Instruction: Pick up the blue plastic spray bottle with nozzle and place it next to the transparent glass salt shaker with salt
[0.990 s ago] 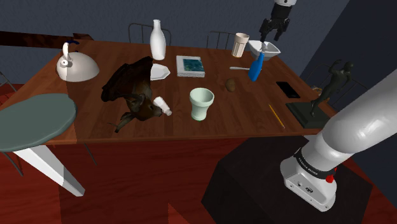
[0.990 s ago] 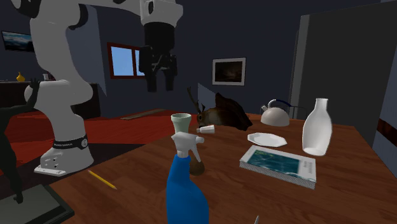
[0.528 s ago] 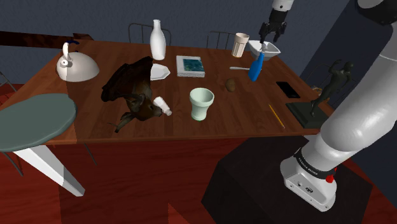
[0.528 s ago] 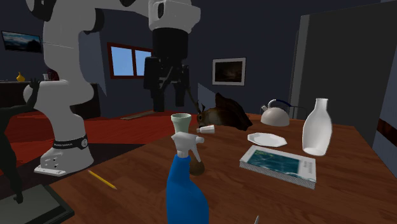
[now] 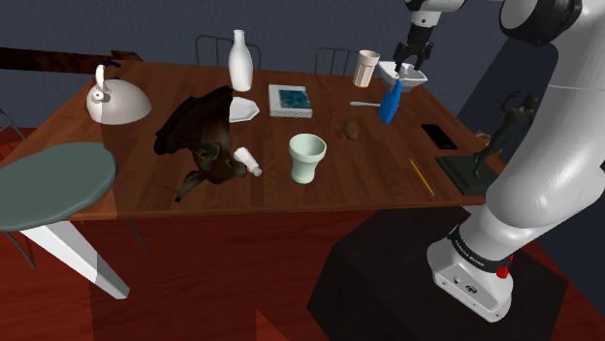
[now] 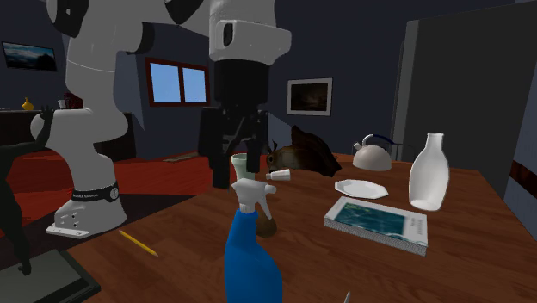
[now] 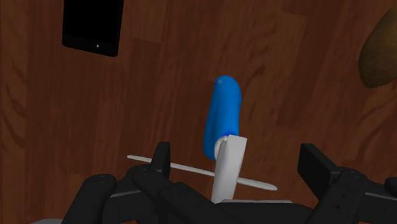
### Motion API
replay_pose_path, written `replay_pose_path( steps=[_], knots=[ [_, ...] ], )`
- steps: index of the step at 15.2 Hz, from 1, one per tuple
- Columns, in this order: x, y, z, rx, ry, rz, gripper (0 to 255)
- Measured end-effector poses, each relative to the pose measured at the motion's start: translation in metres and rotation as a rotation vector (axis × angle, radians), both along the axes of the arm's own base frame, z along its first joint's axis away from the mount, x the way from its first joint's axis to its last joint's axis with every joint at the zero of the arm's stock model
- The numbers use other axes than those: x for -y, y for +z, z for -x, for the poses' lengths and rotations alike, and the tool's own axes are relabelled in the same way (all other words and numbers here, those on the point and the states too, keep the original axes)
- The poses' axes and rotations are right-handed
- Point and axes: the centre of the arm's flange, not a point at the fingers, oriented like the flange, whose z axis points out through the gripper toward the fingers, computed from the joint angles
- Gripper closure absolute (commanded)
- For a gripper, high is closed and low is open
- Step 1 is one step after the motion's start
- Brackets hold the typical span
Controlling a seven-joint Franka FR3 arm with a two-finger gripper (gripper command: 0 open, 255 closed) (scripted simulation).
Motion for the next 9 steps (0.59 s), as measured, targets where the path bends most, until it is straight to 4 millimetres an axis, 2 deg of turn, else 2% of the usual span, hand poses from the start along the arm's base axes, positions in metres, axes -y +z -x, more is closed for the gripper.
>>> replay_pose_path(
  steps=[4,9],
  knots=[
    [0.001,-0.019,0.001,0.0,0.0,0.0,0],
    [0.001,-0.024,0.001,0.0,0.0,0.0,0]
  ],
)
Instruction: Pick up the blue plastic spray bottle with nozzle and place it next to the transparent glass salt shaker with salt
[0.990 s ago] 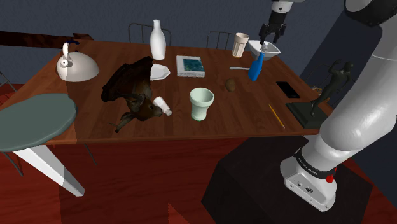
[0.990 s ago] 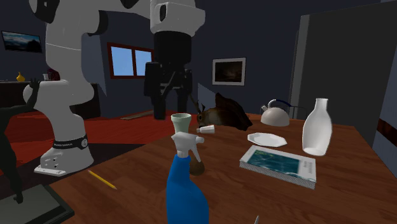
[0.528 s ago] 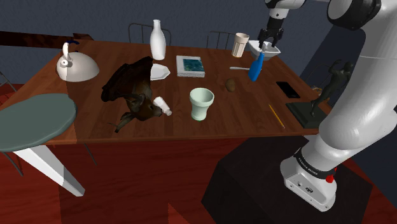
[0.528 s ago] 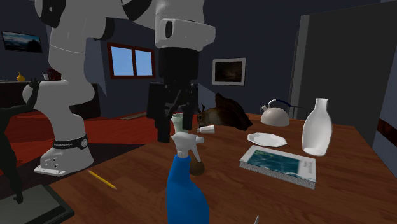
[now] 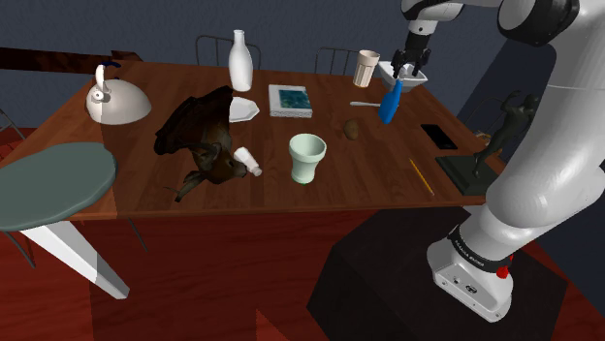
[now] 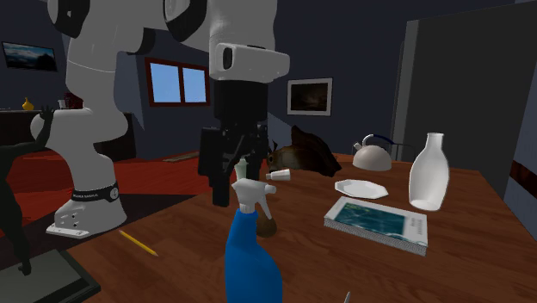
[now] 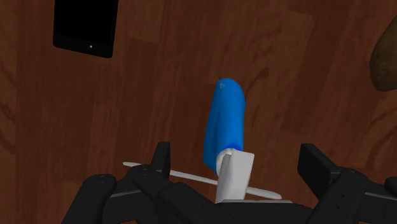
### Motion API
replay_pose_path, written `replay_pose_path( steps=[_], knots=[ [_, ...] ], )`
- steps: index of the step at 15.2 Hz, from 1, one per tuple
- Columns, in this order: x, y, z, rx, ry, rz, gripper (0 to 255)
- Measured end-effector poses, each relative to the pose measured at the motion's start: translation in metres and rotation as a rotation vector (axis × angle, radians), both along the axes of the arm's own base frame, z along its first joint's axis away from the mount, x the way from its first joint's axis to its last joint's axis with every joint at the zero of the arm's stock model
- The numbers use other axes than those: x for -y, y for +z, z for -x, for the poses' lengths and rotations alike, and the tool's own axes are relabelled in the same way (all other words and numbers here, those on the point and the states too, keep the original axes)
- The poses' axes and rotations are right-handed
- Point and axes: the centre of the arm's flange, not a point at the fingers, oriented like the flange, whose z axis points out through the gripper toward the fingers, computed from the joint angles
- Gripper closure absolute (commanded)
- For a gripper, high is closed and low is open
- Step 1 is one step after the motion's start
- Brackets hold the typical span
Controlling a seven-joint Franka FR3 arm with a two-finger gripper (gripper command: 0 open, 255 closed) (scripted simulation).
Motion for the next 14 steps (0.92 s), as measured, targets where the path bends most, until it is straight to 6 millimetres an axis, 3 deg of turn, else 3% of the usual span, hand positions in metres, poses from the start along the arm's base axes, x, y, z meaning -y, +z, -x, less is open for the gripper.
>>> replay_pose_path(
  steps=[1,2,14],
  knots=[
    [0.0,-0.0001,0.0,0.0,0.0,0.0,0],
    [0.0,-0.0001,0.0,0.0,0.0,0.0,255],
    [0.0003,0.0063,0.0004,0.0,0.0,0.0,255]
  ],
)
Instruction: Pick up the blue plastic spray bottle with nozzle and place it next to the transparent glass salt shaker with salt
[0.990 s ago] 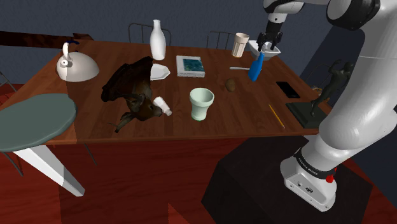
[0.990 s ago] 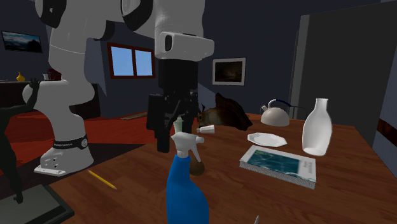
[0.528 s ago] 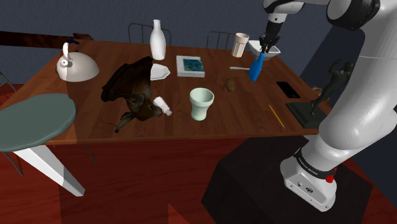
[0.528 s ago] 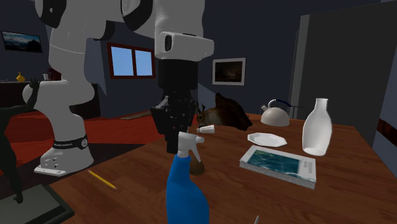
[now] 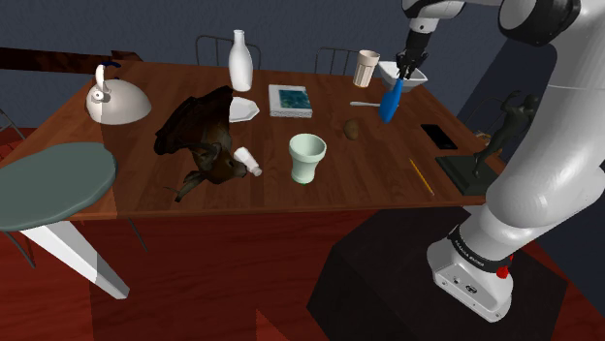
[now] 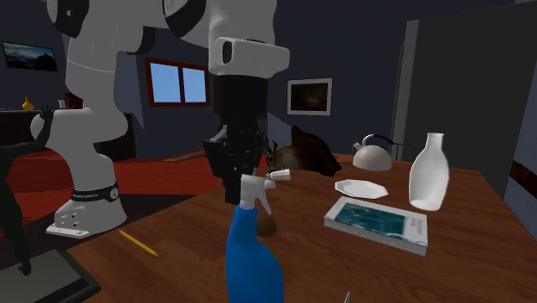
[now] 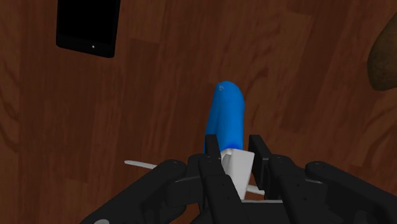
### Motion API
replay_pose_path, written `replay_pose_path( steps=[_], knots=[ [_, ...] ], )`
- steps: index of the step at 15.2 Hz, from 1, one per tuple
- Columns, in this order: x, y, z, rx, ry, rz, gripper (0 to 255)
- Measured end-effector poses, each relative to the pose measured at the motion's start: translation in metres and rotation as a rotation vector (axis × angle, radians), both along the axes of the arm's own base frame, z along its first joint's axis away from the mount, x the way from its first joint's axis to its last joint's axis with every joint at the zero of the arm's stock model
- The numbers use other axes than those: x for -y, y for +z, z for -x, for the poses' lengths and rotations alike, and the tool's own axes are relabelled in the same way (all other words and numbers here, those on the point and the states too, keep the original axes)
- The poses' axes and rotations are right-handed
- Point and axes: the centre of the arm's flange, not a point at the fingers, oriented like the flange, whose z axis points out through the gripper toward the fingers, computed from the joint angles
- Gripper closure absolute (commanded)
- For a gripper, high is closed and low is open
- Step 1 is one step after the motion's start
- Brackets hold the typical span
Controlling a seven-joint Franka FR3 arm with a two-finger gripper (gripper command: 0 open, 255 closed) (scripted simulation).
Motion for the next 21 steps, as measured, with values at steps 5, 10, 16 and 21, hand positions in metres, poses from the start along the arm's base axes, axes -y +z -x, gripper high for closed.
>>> replay_pose_path(
  steps=[5,10,16,21],
  knots=[
    [0.0,0.027,0.0,0.0,0.0,0.0,255],
    [-0.001,0.051,0.0,0.0,0.0,0.0,255],
    [0.0,0.083,-0.002,0.0,0.0,0.0,255],
    [0.0,0.109,-0.001,0.0,0.0,0.0,255]
  ],
)
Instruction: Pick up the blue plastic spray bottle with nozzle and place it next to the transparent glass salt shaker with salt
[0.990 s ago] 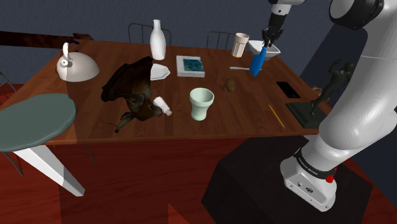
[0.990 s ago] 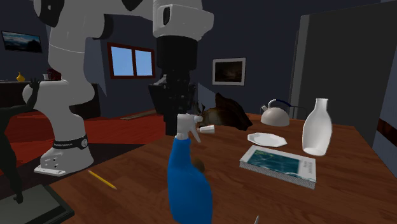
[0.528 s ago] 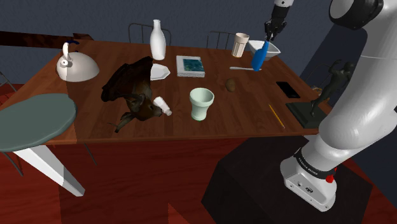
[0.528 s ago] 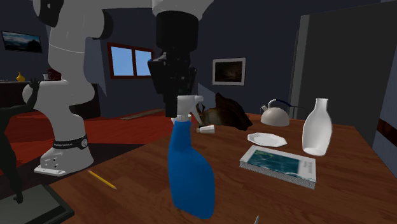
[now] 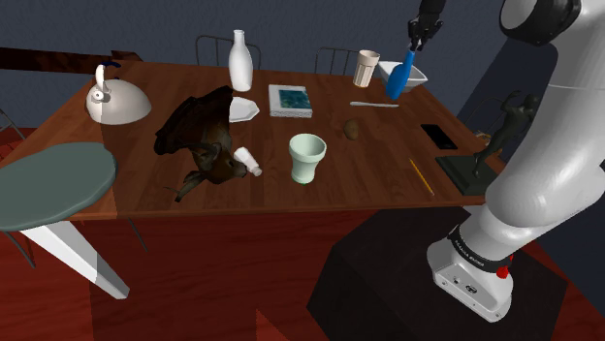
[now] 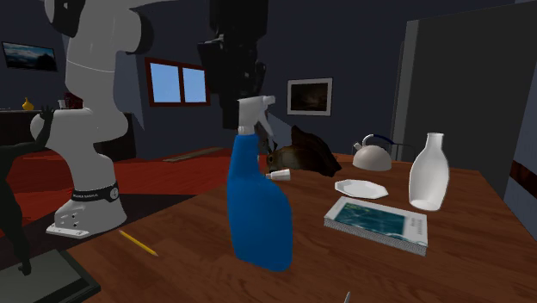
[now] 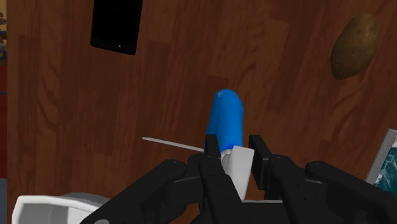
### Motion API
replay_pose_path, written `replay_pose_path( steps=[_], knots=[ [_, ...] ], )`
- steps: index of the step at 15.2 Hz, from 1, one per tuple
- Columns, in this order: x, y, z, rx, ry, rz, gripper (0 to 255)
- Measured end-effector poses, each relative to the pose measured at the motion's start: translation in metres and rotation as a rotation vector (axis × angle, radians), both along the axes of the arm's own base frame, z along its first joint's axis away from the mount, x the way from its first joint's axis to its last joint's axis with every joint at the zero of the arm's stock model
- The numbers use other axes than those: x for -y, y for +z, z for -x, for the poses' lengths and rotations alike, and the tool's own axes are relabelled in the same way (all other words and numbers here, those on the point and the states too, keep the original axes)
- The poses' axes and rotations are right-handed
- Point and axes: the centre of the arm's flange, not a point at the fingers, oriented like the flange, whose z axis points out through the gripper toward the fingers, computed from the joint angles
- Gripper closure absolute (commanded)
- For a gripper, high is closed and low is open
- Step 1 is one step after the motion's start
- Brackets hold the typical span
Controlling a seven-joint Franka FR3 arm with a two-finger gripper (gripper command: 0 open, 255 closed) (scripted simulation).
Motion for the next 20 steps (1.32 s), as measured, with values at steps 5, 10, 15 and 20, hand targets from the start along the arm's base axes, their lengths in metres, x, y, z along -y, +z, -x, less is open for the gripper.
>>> replay_pose_path(
  steps=[5,10,15,20],
  knots=[
    [-0.052,0.003,-0.004,0.0,0.001,0.0,255],
    [-0.118,0.006,-0.01,0.0,0.001,-0.001,255],
    [-0.183,0.005,-0.012,-0.001,0.001,-0.001,255],
    [-0.249,0.004,-0.013,0.0,0.001,-0.001,255]
  ],
)
